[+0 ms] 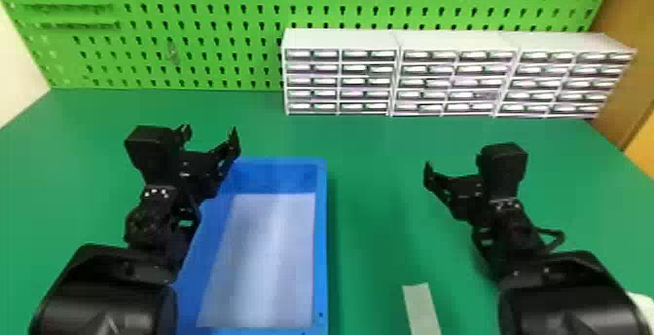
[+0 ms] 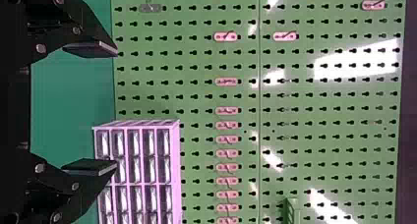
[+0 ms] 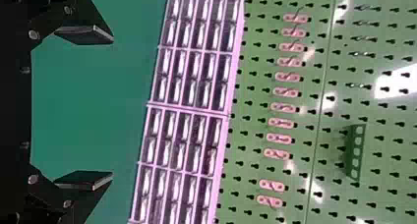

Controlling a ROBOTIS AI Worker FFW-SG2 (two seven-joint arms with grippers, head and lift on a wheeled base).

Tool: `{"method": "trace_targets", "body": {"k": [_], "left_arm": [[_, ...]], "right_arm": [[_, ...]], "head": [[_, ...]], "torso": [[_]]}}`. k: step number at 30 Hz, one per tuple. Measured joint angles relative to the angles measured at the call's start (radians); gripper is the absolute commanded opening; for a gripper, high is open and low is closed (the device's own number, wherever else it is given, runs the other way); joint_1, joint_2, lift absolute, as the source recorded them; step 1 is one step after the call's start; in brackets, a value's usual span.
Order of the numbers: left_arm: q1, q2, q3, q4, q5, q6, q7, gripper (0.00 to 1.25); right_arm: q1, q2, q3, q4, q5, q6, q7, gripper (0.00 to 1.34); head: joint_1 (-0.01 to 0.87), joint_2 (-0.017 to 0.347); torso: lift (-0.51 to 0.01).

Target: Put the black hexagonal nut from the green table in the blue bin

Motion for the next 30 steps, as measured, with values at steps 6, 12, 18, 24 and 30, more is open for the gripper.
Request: {"method": "trace_targets", "body": {"k": [6, 12, 18, 24, 30], "left_arm": [[0.002, 0.000, 0.001, 0.000, -0.001, 0.000, 0.000, 0.80], [0.003, 0.000, 0.002, 0.000, -0.001, 0.000, 0.000, 0.80], [0.003, 0.000, 0.002, 0.000, -0.002, 0.000, 0.000, 0.80], [0.003, 0.000, 0.002, 0.000, -0.002, 0.000, -0.001, 0.80], [0.003, 0.000, 0.003, 0.000, -0.003, 0.000, -0.002, 0.80]], "right_arm": [[-0.017, -0.007, -0.043, -0.055, 0.027, 0.123, 0.028, 1.04], [-0.029, -0.019, -0.086, -0.104, 0.054, 0.222, 0.056, 1.05], [-0.051, -0.042, -0.135, -0.155, 0.086, 0.370, 0.143, 1.12], [-0.084, -0.076, -0.156, -0.198, 0.139, 0.543, 0.227, 1.14], [-0.125, -0.112, -0.151, -0.211, 0.195, 0.704, 0.332, 1.14]], "head": [[0.686, 0.052], [0.686, 0.052], [0.686, 0.052], [0.686, 0.052], [0.686, 0.052]], "torso": [[-0.097], [-0.097], [-0.097], [-0.097], [-0.097]]}}
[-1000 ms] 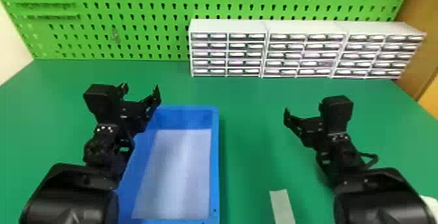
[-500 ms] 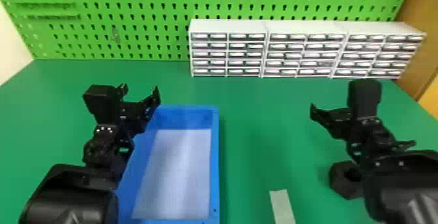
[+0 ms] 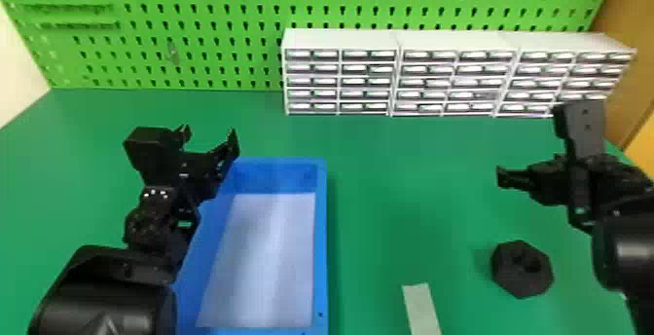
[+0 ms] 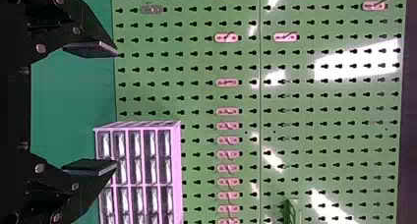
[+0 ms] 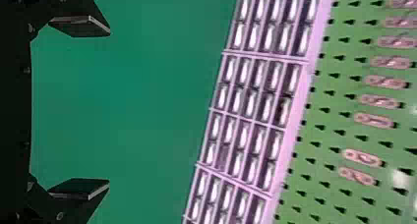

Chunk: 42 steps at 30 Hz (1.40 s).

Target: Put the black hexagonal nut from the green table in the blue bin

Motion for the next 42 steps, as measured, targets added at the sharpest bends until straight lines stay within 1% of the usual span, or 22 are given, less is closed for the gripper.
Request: {"method": "trace_targets", "body": {"k": [5, 13, 17, 20, 26, 29, 34, 38, 42], "left_arm": [[0.000, 0.000, 0.000, 0.000, -0.001, 0.000, 0.000, 0.80], [0.000, 0.000, -0.002, 0.000, -0.004, 0.000, 0.000, 0.80], [-0.001, 0.000, -0.004, 0.000, -0.005, 0.000, 0.000, 0.80], [-0.001, 0.000, -0.005, 0.000, -0.007, 0.000, 0.000, 0.80], [-0.002, 0.000, -0.006, 0.000, -0.010, 0.000, 0.000, 0.80], [-0.002, 0.001, -0.006, 0.000, -0.010, 0.000, 0.000, 0.80], [-0.001, 0.001, -0.007, 0.000, -0.010, 0.000, 0.000, 0.80], [0.000, 0.001, -0.006, 0.000, -0.011, 0.000, 0.000, 0.80], [0.001, 0.002, -0.005, 0.000, -0.011, 0.000, 0.000, 0.80]], "right_arm": [[-0.033, -0.028, 0.019, -0.001, 0.060, 0.121, 0.088, 1.14], [-0.063, -0.063, 0.056, -0.001, 0.186, 0.232, 0.200, 1.14], [-0.079, -0.085, 0.082, 0.001, 0.295, 0.291, 0.310, 1.14], [-0.088, -0.104, 0.093, 0.008, 0.348, 0.328, 0.361, 1.14], [-0.103, -0.139, 0.107, 0.044, 0.409, 0.371, 0.491, 1.14], [-0.109, -0.151, 0.117, 0.069, 0.420, 0.379, 0.541, 1.14], [-0.117, -0.164, 0.133, 0.108, 0.430, 0.382, 0.605, 1.14], [-0.120, -0.171, 0.154, 0.140, 0.454, 0.382, 0.658, 1.14], [-0.121, -0.177, 0.168, 0.171, 0.468, 0.375, 0.686, 1.13]], "head": [[0.686, 0.052], [0.686, 0.052], [0.686, 0.052], [0.686, 0.052], [0.686, 0.052], [0.686, 0.052], [0.686, 0.052], [0.686, 0.052], [0.686, 0.052]], "torso": [[-0.097], [-0.097], [-0.097], [-0.097], [-0.097], [-0.097], [-0.097], [-0.097], [-0.097]]}}
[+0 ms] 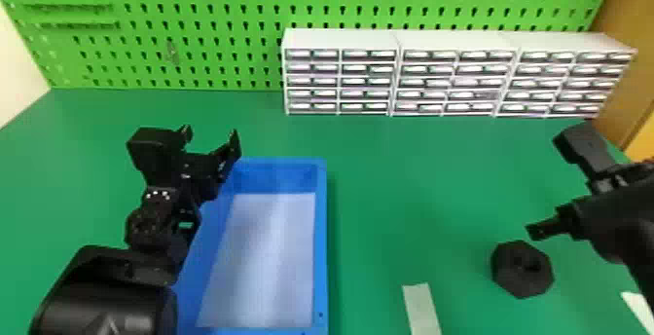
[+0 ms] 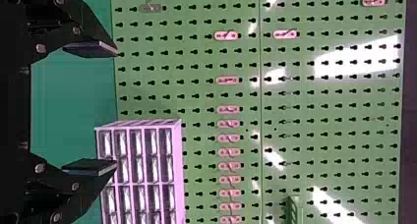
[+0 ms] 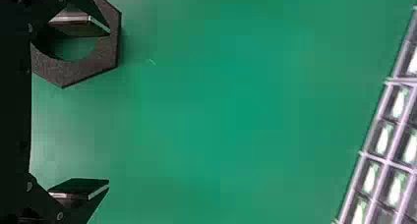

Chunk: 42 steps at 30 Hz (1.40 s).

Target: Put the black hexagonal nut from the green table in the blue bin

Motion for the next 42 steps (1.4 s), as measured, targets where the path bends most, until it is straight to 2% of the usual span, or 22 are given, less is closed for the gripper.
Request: {"method": "trace_targets", "body": {"k": [17, 42], "left_arm": [[0.001, 0.001, 0.002, 0.000, 0.000, 0.000, 0.000, 0.80], [0.002, 0.003, 0.002, 0.000, 0.000, 0.000, 0.000, 0.80]], "right_arm": [[-0.022, -0.015, 0.073, 0.095, 0.061, -0.027, 0.051, 1.13], [-0.040, -0.017, 0.092, 0.188, 0.000, -0.037, 0.064, 1.10]], "head": [[0.686, 0.052], [0.686, 0.052]], "torso": [[-0.097], [-0.097]]}}
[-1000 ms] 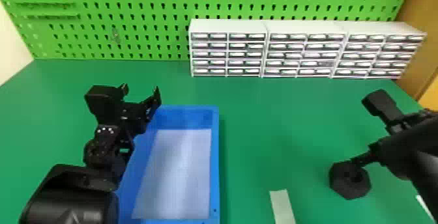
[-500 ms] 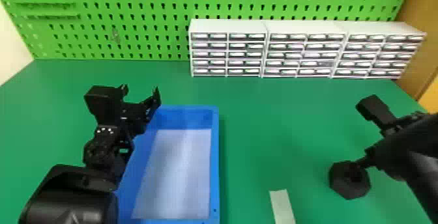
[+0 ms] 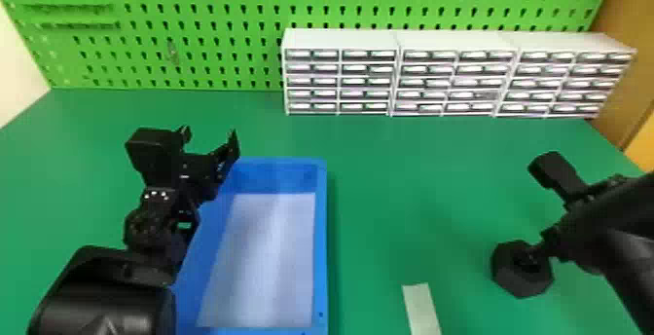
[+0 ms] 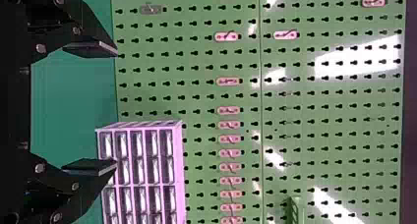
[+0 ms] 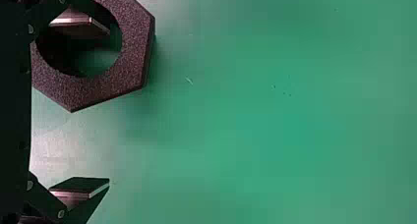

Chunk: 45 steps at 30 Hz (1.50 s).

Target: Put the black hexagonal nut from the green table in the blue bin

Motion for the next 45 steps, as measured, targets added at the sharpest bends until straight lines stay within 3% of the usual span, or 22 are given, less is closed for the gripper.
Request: {"method": "trace_targets", "body": {"k": [8, 13, 18, 24, 30, 34, 45], "left_arm": [[0.000, 0.000, 0.001, 0.000, 0.000, 0.000, 0.000, 0.80], [0.000, 0.000, 0.002, 0.000, 0.000, 0.000, 0.000, 0.80], [0.000, 0.000, 0.002, 0.000, 0.000, 0.000, 0.000, 0.80], [0.000, 0.000, 0.002, 0.000, 0.000, 0.000, 0.000, 0.80], [0.001, 0.000, 0.000, 0.000, 0.000, 0.000, 0.000, 0.80], [0.001, 0.000, 0.000, 0.000, 0.000, 0.000, 0.000, 0.80], [0.002, 0.001, -0.003, 0.000, -0.003, 0.000, 0.000, 0.80]], "right_arm": [[0.001, 0.002, -0.002, 0.015, -0.019, -0.002, 0.002, 0.96], [0.004, 0.002, -0.002, 0.020, -0.024, -0.002, 0.008, 0.73], [0.005, 0.003, -0.004, 0.023, -0.025, -0.002, 0.012, 0.69], [0.006, 0.003, -0.006, 0.024, -0.022, -0.002, 0.022, 0.43], [0.005, 0.001, -0.004, 0.024, 0.005, -0.002, 0.059, 0.40], [0.001, 0.001, -0.002, 0.024, 0.022, -0.007, 0.077, 0.27], [-0.011, 0.001, 0.008, 0.014, 0.065, -0.019, 0.086, 0.27]], "head": [[0.686, 0.052], [0.686, 0.052], [0.686, 0.052], [0.686, 0.052], [0.686, 0.052], [0.686, 0.052], [0.686, 0.052]], "torso": [[-0.097], [-0.097], [-0.097], [-0.097], [-0.097], [-0.097], [-0.097]]}}
